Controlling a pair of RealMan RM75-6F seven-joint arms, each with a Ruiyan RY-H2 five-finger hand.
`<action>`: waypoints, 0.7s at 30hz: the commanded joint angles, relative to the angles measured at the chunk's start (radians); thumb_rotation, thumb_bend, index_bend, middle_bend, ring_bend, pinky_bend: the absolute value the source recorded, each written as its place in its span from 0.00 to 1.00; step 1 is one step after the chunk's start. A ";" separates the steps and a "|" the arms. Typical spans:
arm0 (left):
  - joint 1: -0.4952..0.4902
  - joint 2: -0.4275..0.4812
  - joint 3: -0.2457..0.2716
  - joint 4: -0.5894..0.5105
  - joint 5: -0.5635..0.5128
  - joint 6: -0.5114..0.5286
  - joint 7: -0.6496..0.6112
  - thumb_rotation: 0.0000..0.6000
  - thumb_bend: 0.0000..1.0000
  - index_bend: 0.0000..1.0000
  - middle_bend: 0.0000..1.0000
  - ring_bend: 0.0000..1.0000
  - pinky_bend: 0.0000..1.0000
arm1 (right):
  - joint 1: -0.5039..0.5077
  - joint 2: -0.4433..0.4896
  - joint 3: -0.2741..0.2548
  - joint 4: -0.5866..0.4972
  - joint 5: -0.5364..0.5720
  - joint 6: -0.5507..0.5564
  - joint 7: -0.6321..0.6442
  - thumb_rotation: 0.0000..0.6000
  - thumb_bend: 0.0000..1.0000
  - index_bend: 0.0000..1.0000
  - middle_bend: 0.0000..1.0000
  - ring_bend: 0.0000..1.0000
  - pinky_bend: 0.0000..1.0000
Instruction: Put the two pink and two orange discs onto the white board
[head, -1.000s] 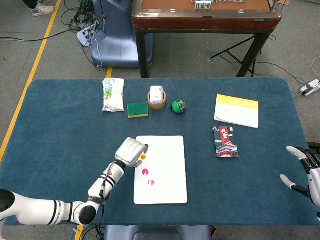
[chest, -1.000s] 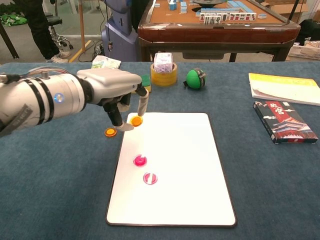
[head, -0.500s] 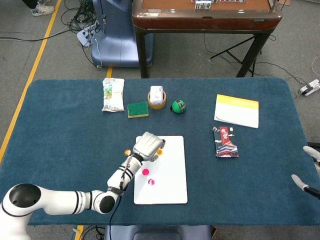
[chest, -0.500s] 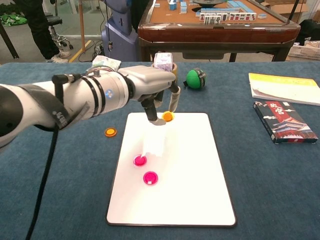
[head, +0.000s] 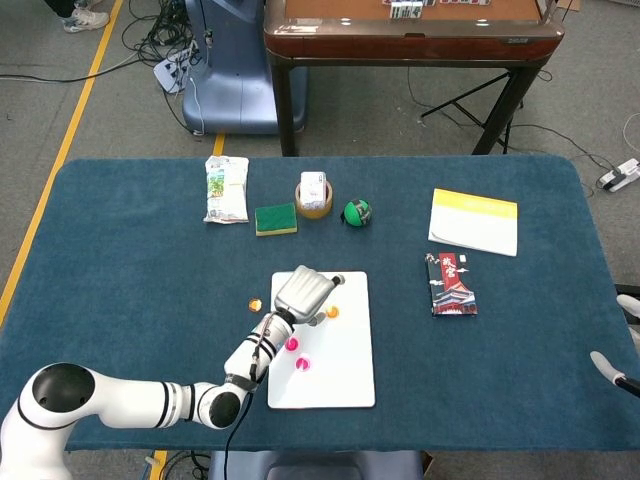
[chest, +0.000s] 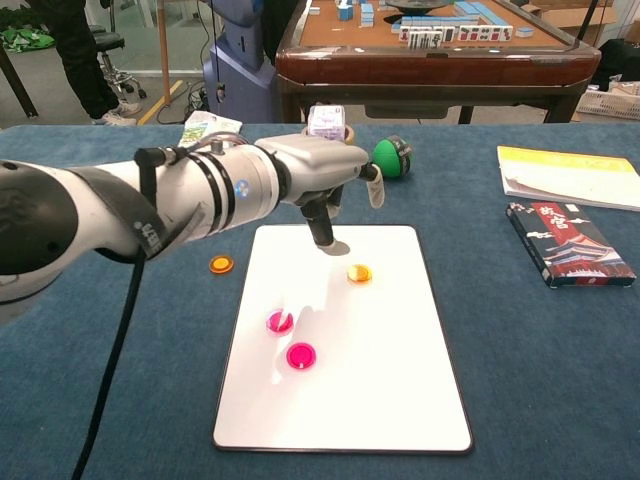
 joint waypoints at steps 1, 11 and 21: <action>0.006 0.019 0.009 -0.021 -0.016 0.023 0.005 1.00 0.26 0.20 1.00 1.00 1.00 | 0.002 0.000 0.000 -0.002 -0.002 -0.004 -0.003 1.00 0.02 0.24 0.29 0.25 0.32; 0.078 0.106 0.077 -0.072 -0.016 0.071 -0.020 1.00 0.26 0.47 1.00 1.00 1.00 | 0.017 0.001 0.000 -0.015 -0.001 -0.037 -0.031 1.00 0.02 0.24 0.29 0.26 0.32; 0.149 0.150 0.123 -0.054 0.005 0.074 -0.084 1.00 0.26 0.52 1.00 1.00 1.00 | 0.034 -0.002 -0.003 -0.033 0.001 -0.075 -0.076 1.00 0.02 0.24 0.29 0.26 0.32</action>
